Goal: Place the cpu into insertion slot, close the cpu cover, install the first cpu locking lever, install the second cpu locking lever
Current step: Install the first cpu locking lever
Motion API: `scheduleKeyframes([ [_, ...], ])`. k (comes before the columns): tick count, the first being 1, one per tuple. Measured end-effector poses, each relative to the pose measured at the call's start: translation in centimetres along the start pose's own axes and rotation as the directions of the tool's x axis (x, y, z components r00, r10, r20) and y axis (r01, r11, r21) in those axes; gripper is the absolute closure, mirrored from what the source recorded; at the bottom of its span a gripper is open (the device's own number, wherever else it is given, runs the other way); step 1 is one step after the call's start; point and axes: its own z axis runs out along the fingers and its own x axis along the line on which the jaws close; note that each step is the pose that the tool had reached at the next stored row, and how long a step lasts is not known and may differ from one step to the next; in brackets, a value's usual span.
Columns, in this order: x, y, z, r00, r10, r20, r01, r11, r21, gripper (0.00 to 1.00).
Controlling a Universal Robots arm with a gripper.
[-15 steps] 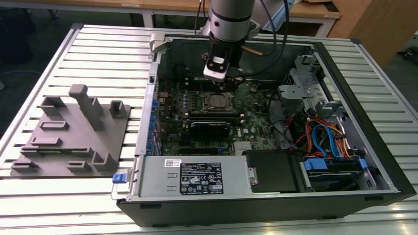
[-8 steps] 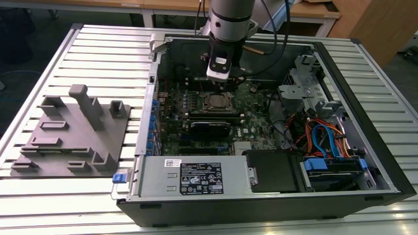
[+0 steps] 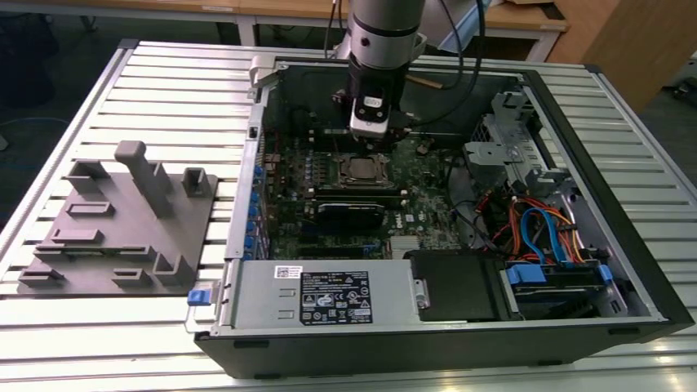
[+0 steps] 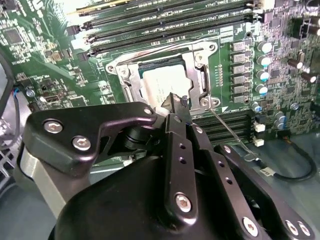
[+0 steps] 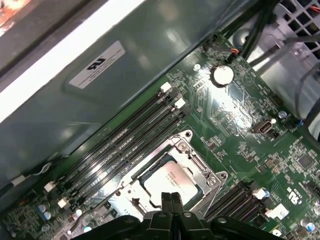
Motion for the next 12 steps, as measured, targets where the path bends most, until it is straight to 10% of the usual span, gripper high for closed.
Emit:
scheduleKeyframes([
  [12, 0.0, -0.01, 0.01, 0.994, -0.11, -0.0031, 0.11, 0.994, 0.0017, 0.9],
])
